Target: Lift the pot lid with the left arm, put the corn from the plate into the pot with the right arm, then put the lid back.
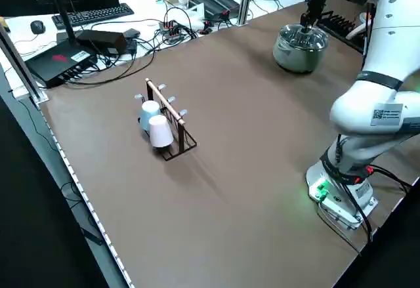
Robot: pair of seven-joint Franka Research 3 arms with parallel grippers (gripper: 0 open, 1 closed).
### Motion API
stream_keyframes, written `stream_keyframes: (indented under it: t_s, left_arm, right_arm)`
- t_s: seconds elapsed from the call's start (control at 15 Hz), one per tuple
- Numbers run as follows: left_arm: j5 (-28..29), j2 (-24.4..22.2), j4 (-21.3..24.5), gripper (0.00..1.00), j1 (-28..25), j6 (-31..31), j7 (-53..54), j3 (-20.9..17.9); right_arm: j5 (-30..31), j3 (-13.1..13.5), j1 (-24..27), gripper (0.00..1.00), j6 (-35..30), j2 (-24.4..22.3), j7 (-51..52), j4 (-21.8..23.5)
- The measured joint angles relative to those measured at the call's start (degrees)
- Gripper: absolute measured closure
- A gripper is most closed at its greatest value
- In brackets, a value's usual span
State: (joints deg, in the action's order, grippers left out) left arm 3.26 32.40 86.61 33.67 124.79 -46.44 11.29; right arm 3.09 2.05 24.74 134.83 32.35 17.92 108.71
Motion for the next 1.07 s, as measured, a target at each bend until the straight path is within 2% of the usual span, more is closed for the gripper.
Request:
stream_keyframes:
  t_s: [0.13,0.27,0.4,0.53,0.67,0.73,0.87,1.07]
  left_arm:
    - [-0.2,-1.1,-0.6,0.49,-0.8,-0.6,-0.1,0.0]
    - [-0.1,-5.1,-1.5,0.49,-4.5,-5.7,-0.1,-0.2]
    - [-0.1,-8.8,-1.6,0.49,-8.1,-8.6,0.1,-0.3]
    - [-0.1,-12.2,-1.6,0.49,-12.4,-14.4,0.6,-0.2]
    - [0.0,-14.6,-1.4,0.49,-17.0,-22.4,3.3,-0.2]
    - [0.0,-15.4,-1.1,0.49,-19.3,-24.2,5.2,-0.2]
    - [0.0,-16.5,0.3,0.49,-23.6,-25.0,8.2,-0.2]
    - [0.1,-16.7,2.9,0.49,-28.4,-23.6,11.9,-0.2]
  right_arm:
    - [0.5,0.1,0.1,0.63,0.0,0.0,0.0,-0.1]
    - [2.8,-0.2,-0.1,0.63,-1.6,-0.1,0.0,-0.8]
    - [3.3,-0.6,-0.5,0.63,-7.3,-1.1,0.8,-2.8]
    - [3.5,-1.0,-2.0,0.63,-14.2,-3.9,2.2,-5.5]
    - [3.5,-1.3,-5.2,0.63,-22.6,-7.8,2.6,-8.1]
    - [3.4,-1.5,-7.5,0.63,-26.7,-9.7,2.6,-9.2]
    - [1.4,-1.8,-13.1,0.63,-33.8,-13.1,2.1,-11.5]
    - [-6.0,-1.9,-21.5,0.63,-40.7,-17.2,-3.2,-13.7]
